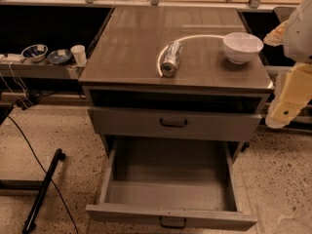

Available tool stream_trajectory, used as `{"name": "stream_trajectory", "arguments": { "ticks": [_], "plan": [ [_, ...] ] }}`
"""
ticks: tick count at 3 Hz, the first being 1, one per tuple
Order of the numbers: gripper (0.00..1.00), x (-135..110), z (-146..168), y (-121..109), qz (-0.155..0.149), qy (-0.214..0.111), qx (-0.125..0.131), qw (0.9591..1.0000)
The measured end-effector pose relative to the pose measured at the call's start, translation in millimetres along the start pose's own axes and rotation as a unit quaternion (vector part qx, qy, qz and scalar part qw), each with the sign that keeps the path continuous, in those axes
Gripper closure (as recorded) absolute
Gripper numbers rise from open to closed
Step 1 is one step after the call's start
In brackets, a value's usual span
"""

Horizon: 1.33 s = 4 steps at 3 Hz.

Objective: Place redbull can into middle drawer

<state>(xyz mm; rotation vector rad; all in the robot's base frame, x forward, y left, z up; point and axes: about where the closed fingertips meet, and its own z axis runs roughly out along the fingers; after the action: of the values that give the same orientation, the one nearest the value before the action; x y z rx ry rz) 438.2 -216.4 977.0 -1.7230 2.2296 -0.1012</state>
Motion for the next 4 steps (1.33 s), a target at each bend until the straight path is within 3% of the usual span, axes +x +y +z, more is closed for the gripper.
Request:
{"name": "stream_trajectory", "arguments": {
  "ticks": [1,2,3,4],
  "plan": [
    [0.0,-0.1,0.0,-0.2,0.0,0.0,0.0,1.0],
    [0.0,-11.4,9.7,-26.0,-0.055,0.003,0.02,0.9983],
    [0.0,-55.4,32.2,-68.4,-0.175,0.026,0.061,0.9823],
    [0.0,-49.5,29.4,-75.6,-0.188,0.048,0.074,0.9782]
  ]
}}
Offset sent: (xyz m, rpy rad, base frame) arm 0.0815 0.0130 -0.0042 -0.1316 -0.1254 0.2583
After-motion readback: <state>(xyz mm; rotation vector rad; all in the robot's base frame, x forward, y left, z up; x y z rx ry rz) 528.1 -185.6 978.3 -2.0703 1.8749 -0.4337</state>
